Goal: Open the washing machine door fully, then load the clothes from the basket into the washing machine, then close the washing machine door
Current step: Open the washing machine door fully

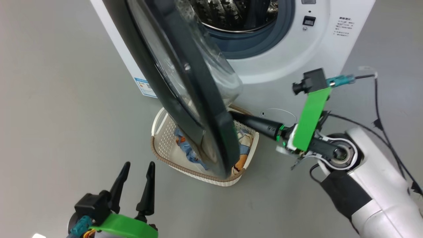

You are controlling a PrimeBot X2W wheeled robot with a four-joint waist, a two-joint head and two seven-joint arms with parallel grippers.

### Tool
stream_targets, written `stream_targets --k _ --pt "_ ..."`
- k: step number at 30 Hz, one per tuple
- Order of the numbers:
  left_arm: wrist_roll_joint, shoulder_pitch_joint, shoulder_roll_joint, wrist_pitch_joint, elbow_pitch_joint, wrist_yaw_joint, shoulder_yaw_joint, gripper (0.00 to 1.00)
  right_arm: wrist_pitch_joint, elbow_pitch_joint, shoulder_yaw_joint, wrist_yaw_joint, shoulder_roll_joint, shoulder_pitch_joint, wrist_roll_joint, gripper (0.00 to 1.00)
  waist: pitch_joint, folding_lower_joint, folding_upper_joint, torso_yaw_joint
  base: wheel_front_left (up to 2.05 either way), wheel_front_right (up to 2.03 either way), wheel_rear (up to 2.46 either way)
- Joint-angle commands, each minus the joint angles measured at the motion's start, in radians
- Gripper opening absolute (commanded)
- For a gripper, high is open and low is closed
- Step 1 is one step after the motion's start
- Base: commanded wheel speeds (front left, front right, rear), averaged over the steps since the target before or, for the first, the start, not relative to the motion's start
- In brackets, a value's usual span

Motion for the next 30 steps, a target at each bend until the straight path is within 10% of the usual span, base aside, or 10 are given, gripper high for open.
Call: stream_targets --k 1,17,20,22,24,30 --pt "0.013 -0.001 0.018 -0.006 -0.023 -0.002 0.036 1.00 0.011 -0.033 0.021 0.002 0.031 0.017 0.003 0.00 -0.005 0.0000 0.0000 0.007 0.00 0.00 0.00" --pt "0.029 0.004 0.018 -0.006 -0.016 -0.002 0.039 1.00 -0.028 -0.029 0.050 0.002 0.072 0.035 -0.031 0.00 -0.028 0.0000 0.0000 -0.004 0.00 0.00 0.00" --pt "0.039 0.000 0.018 -0.006 -0.010 -0.002 0.043 1.00 -0.059 -0.027 0.052 0.002 0.059 0.042 -0.047 0.40 -0.037 0.0000 0.0000 -0.023 0.00 0.00 0.00" --pt "0.045 -0.001 0.019 -0.006 -0.008 -0.002 0.045 1.00 -0.077 -0.029 0.055 0.002 0.049 0.052 -0.051 0.48 -0.044 0.0000 0.0000 -0.037 0.00 0.00 0.00" --pt "0.048 -0.002 0.024 -0.006 -0.006 -0.002 0.049 1.00 -0.099 -0.028 0.055 0.002 0.036 0.064 -0.054 0.97 -0.051 0.0000 0.0000 -0.053 0.00 0.00 0.00" --pt "0.040 0.005 0.052 -0.006 -0.001 -0.002 0.066 1.00 -0.163 -0.023 0.059 0.002 -0.004 0.104 -0.058 1.00 -0.075 0.0000 0.0000 -0.106 0.00 0.00 0.00"
